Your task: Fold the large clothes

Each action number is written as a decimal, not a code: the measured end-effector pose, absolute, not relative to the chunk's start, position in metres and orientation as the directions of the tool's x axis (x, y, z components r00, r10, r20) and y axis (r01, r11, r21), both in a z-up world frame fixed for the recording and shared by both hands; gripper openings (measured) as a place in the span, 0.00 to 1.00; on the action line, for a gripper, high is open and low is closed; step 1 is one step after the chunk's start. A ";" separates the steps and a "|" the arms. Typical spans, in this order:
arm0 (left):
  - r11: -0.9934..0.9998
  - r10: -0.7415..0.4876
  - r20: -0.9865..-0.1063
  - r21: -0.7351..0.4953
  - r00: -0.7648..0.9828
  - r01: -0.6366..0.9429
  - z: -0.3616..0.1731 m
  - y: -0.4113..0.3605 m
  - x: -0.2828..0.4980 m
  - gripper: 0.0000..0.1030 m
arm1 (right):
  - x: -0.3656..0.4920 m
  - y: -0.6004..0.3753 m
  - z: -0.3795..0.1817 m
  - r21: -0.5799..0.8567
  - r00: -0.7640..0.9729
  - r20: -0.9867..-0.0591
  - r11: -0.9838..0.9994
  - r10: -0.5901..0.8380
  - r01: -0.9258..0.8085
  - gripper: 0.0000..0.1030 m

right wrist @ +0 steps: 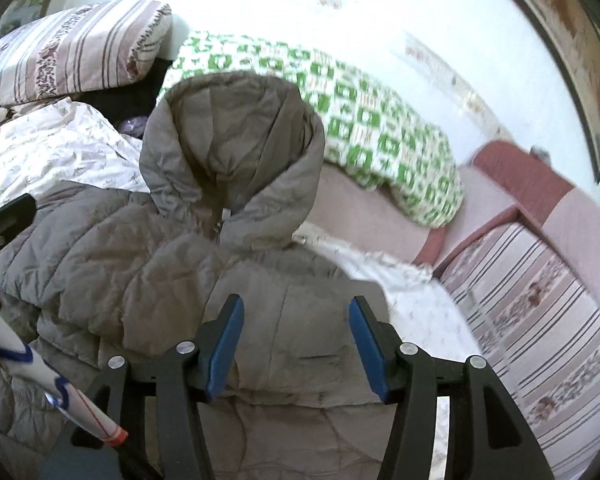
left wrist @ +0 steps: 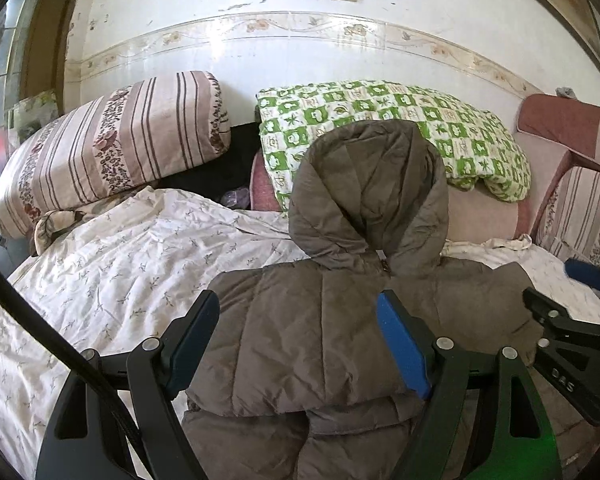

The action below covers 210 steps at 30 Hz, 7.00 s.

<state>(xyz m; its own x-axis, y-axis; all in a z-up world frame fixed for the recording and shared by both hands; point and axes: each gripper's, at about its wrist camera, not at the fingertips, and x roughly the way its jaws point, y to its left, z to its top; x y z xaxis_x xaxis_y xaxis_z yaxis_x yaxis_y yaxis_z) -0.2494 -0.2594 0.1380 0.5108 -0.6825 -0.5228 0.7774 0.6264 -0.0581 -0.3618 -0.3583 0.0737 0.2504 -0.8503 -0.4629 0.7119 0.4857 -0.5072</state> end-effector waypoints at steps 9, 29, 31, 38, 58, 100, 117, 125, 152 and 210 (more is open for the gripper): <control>0.654 -0.674 -0.510 -0.074 0.535 0.753 0.141 -0.254 -0.243 0.77 | -0.359 -0.338 0.078 -0.575 0.255 -0.379 0.443 -0.889 0.688 0.62; 0.670 -0.661 -0.488 -0.041 0.570 0.741 0.144 -0.253 -0.246 0.77 | -0.359 -0.331 0.085 -0.578 0.263 -0.350 0.428 -0.899 0.695 0.63; 0.676 -0.658 -0.477 -0.032 0.583 0.736 0.146 -0.252 -0.247 0.77 | -0.360 -0.331 0.085 -0.575 0.262 -0.353 0.429 -0.898 0.696 0.63; 0.694 -0.651 -0.449 -0.024 0.612 0.720 0.152 -0.245 -0.246 0.78 | -0.361 -0.332 0.087 -0.569 0.266 -0.352 0.431 -0.897 0.700 0.63; 0.695 -0.676 -0.402 -0.072 0.617 0.715 0.172 -0.229 -0.243 0.78 | -0.359 -0.331 0.088 -0.569 0.263 -0.356 0.432 -0.896 0.700 0.64; 0.727 -0.535 -0.732 -0.144 0.422 0.672 0.104 -0.256 -0.197 0.78 | -0.392 -0.459 0.096 0.031 0.407 -0.754 0.592 -0.516 0.805 0.69; 0.718 -0.574 -0.699 -0.179 0.426 0.673 0.112 -0.257 -0.191 0.78 | -0.233 -0.562 0.214 0.036 0.484 -0.653 0.614 -0.582 0.788 0.70; 0.719 -0.573 -0.714 -0.201 0.403 0.665 0.105 -0.258 -0.182 0.78 | -0.185 -0.608 0.180 -0.024 0.409 -0.703 0.594 -0.582 0.804 0.15; 0.732 -0.609 -0.667 -0.263 0.429 0.629 0.126 -0.237 -0.179 0.78 | -0.419 -0.368 0.086 0.080 0.607 -0.618 0.728 -0.500 0.681 0.01; 0.649 -0.555 -0.743 -0.105 0.374 0.754 0.078 -0.296 -0.228 0.82 | -0.346 -0.466 0.008 0.176 0.561 -0.758 0.724 -0.333 0.667 0.28</control>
<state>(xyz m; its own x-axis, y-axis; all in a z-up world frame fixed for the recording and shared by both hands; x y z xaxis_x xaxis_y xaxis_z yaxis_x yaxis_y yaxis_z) -0.2276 -0.2962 0.0779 0.3737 -0.5549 -0.7433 0.7539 0.6485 -0.1050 -0.3457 -0.4656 0.0079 0.5614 -0.3330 -0.7576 0.6672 0.7237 0.1764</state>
